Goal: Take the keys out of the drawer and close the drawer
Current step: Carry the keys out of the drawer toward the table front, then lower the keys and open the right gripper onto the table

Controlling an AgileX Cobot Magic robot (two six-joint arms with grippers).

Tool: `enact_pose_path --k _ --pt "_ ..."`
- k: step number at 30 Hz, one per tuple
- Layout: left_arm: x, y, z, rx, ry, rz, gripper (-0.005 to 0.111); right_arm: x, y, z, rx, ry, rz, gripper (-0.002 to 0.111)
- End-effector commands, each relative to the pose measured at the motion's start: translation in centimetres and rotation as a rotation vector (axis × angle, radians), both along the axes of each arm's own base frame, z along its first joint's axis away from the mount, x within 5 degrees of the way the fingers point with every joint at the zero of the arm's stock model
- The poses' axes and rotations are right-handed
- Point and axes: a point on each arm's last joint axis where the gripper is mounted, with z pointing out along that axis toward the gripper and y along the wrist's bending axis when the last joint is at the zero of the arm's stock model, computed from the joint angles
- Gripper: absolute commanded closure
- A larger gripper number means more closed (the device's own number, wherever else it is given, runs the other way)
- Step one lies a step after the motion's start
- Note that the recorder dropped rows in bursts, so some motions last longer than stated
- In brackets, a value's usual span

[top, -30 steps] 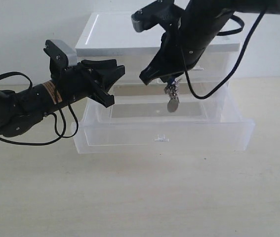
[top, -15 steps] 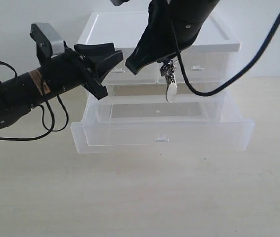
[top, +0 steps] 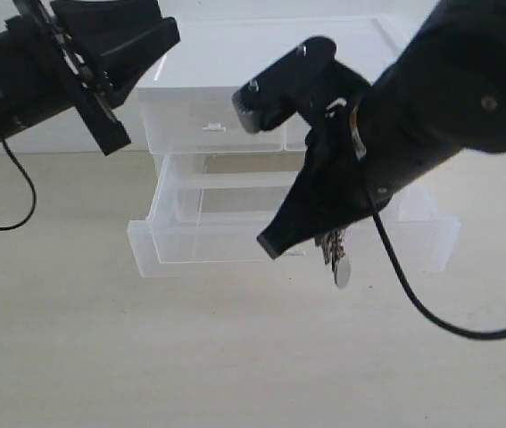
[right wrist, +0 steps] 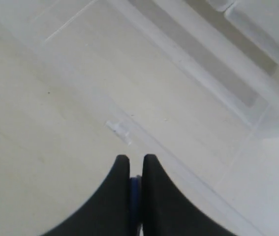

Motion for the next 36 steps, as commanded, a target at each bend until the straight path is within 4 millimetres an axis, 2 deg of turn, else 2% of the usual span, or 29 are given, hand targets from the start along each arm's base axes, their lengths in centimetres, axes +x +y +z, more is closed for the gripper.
enact_pose_path --k 1,5,9,10,12,15,18,23,26,34,36 --pt "-1.4 1.5 1.6 -0.023 -0.019 0.066 0.076 -0.8 0.1 -2.1 0.082 0.003 0.031 0.109" --pt "-0.5 2.6 1.3 -0.048 0.051 0.190 0.076 -0.8 0.6 -5.4 0.102 0.032 0.051 0.109" --pt "0.4 3.1 0.9 -0.099 0.108 0.262 0.076 0.6 1.3 -7.6 0.093 0.035 0.066 0.109" --pt "0.7 3.2 0.6 -0.100 0.116 0.273 0.076 1.6 1.2 -8.3 0.115 0.021 0.061 0.109" --pt "0.9 3.3 0.3 -0.103 0.118 0.285 0.076 3.1 0.3 -9.1 0.144 0.013 0.016 0.109" --pt "1.3 3.4 0.1 -0.125 0.133 0.302 0.076 5.1 -1.1 -9.2 0.211 -0.039 -0.029 0.109" --pt "1.3 3.4 0.0 -0.113 0.119 0.313 0.076 5.8 -0.6 -9.4 0.277 -0.083 -0.008 0.109" --pt "1.3 3.4 0.0 -0.113 0.119 0.313 0.076 7.8 0.9 -11.8 0.277 -0.065 0.000 0.109" --pt "1.3 3.4 0.0 -0.109 0.114 0.315 0.076 8.5 1.2 -11.4 0.265 -0.068 -0.008 0.109" --pt "1.4 3.5 0.0 -0.100 0.098 0.333 0.076 8.0 0.5 -10.8 0.175 -0.038 -0.013 0.108" --pt "1.4 3.6 0.0 -0.097 0.101 0.336 0.076 8.1 0.6 -10.7 0.184 -0.050 -0.004 0.101"
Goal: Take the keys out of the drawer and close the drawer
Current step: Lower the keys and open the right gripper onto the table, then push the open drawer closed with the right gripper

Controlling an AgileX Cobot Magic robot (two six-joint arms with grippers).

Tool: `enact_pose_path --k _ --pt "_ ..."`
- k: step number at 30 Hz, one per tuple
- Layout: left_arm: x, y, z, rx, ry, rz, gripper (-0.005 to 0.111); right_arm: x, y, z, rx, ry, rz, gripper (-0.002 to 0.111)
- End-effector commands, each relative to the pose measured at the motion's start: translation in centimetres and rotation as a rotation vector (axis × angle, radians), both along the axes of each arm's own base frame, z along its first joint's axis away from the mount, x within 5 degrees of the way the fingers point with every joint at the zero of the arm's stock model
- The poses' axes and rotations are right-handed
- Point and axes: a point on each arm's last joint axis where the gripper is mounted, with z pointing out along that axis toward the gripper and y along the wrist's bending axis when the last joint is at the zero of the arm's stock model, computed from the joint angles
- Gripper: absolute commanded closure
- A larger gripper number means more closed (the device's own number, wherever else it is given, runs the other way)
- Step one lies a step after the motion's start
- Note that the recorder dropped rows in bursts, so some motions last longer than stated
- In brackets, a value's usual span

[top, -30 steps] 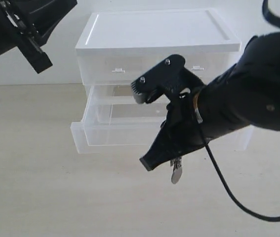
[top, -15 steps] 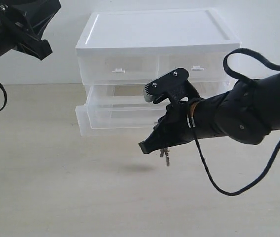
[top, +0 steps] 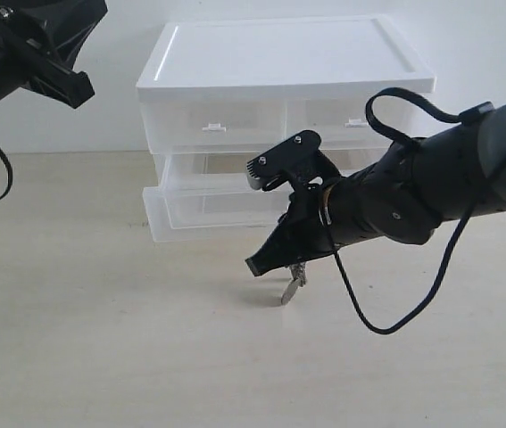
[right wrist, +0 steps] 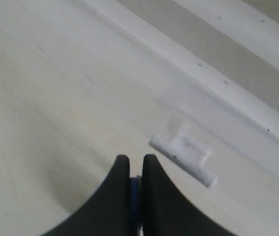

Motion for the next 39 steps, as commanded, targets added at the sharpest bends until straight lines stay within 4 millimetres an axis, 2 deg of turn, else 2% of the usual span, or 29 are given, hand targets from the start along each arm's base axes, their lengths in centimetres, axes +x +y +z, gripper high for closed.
enact_pose_path --k 1,4,6,10,16,21,25,30,32,39 --pt "0.1 0.2 -0.1 -0.006 0.005 0.016 0.076 0.3 0.1 1.0 0.020 -0.055 0.027 0.094" --pt "0.1 0.2 -0.1 -0.006 0.005 0.016 0.076 0.6 0.8 1.8 0.094 -0.142 0.072 0.069" --pt "0.1 0.2 -0.1 -0.003 0.007 0.014 0.076 0.9 1.2 2.4 0.136 -0.181 0.082 0.063" --pt "0.1 0.1 -0.1 -0.001 0.008 0.011 0.076 0.9 1.0 2.7 0.121 -0.136 0.037 0.073" --pt "0.1 0.1 -0.1 -0.001 0.008 0.011 0.076 -0.7 0.4 2.5 -0.056 -0.029 0.044 0.108" --pt "0.1 0.1 -0.1 -0.001 0.008 0.011 0.076 -0.8 -0.1 1.8 -0.002 -0.063 0.055 0.108" --pt "0.1 0.1 -0.1 -0.001 0.008 0.011 0.076 0.8 -1.2 2.3 0.116 -0.142 0.009 0.108" --pt "0.1 0.1 -0.1 0.000 0.010 0.012 0.076 3.0 -3.7 2.1 0.148 -0.143 -0.101 0.108" --pt "0.1 0.1 -0.1 0.000 0.010 0.012 0.076 3.7 -4.1 1.9 0.153 -0.146 -0.118 0.108" --pt "0.1 0.1 -0.1 0.000 0.010 0.012 0.076 5.2 -3.1 1.6 0.213 -0.204 -0.099 0.108"
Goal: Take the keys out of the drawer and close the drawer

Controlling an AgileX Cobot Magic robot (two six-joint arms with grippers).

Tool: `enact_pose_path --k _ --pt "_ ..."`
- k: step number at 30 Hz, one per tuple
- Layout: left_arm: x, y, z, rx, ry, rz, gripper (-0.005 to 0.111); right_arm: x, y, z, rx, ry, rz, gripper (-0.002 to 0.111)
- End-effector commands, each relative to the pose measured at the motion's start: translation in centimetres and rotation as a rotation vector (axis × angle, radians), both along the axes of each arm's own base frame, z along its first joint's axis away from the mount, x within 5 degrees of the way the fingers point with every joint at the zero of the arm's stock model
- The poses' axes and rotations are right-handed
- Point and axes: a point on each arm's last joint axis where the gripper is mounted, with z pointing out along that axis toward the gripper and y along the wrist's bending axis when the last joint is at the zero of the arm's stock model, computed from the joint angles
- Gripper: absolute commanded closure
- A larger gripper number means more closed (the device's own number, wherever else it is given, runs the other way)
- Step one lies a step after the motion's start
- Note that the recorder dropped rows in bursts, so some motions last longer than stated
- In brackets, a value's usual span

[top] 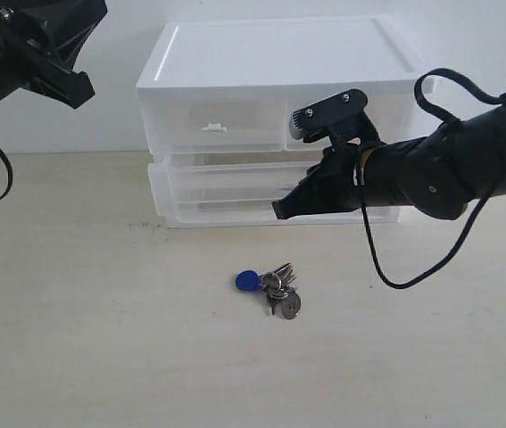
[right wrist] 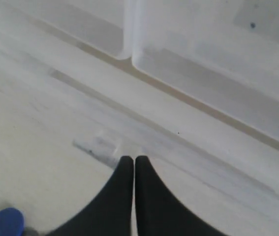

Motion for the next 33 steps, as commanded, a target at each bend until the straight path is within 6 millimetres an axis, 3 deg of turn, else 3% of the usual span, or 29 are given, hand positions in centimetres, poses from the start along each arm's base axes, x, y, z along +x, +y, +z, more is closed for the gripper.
enact_pose_path --k 1,8,16,22,33 --pt "0.1 0.1 -0.1 0.001 0.008 0.010 0.076 1.4 0.6 0.3 0.061 -0.067 0.006 0.108" --pt "0.1 0.1 -0.1 0.001 0.010 0.011 0.076 3.8 1.5 -0.5 0.028 -0.076 0.011 0.108" --pt "0.1 0.1 -0.1 0.001 0.010 0.011 0.076 3.4 1.3 1.0 -0.002 -0.046 -0.010 0.108" --pt "0.1 0.1 -0.1 0.001 0.010 0.011 0.076 -1.8 0.6 4.7 0.037 -0.143 0.063 0.108" --pt "-1.2 0.1 -0.7 -0.041 0.068 -0.021 0.080 -13.3 -5.2 12.5 0.209 -0.388 0.068 0.108"
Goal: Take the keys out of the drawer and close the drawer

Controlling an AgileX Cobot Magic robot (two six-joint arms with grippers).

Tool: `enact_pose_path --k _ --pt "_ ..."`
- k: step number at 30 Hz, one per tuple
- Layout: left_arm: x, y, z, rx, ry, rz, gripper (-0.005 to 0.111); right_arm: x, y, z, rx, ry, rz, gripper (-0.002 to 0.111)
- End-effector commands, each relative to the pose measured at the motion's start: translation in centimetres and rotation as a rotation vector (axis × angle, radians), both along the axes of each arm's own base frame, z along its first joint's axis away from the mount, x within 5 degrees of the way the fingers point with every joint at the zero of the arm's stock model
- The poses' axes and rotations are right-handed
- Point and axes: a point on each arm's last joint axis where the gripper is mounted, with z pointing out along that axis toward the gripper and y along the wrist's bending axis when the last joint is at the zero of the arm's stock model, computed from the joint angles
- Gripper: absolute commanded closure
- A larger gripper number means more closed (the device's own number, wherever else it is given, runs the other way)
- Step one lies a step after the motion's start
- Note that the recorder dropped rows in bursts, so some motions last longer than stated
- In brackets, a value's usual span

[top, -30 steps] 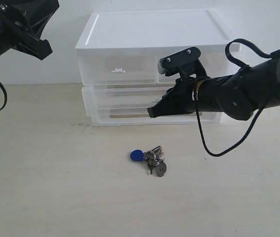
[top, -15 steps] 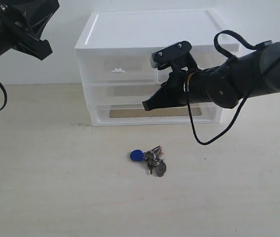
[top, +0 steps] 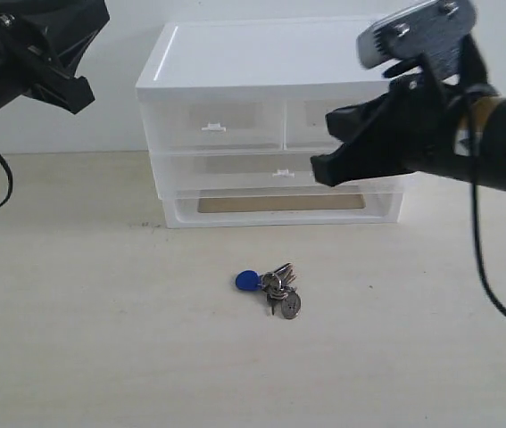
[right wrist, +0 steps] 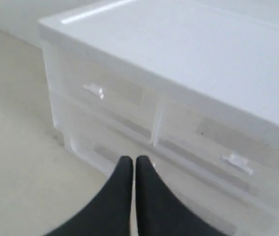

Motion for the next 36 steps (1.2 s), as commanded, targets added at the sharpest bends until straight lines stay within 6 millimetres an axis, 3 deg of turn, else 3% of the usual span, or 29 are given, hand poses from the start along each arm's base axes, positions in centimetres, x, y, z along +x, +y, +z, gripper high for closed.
enact_pose_path --k 1,4,8,13,20,27,36 --pt "-2.0 0.3 -0.4 -0.018 0.037 -0.007 0.086 -5.3 -2.9 4.3 0.088 -0.143 -0.013 0.108" --pt "-3.9 0.5 -0.4 -0.018 0.037 -0.007 0.102 -8.1 -4.5 5.8 0.123 -0.201 -0.026 0.108" --pt "-8.5 1.1 -0.1 -0.024 -0.001 -0.006 0.102 -12.7 -7.3 7.1 0.212 -0.278 -0.056 0.108" --pt "-14.6 1.8 -0.1 -0.053 -0.078 -0.014 0.102 -16.4 -9.2 6.3 0.305 -0.343 -0.061 0.108" --pt "-20.0 2.5 -1.1 -0.065 -0.195 -0.015 0.102 -17.9 -10.3 5.3 0.293 -0.303 -0.091 0.108" --pt "-25.4 3.1 -2.8 -0.078 -0.399 -0.018 0.102 -17.8 -10.5 4.5 0.298 -0.193 -0.123 0.108" --pt "-26.7 3.2 -3.3 -0.091 -0.339 -0.035 0.102 -17.7 -10.5 4.0 0.271 -0.151 -0.138 0.108"
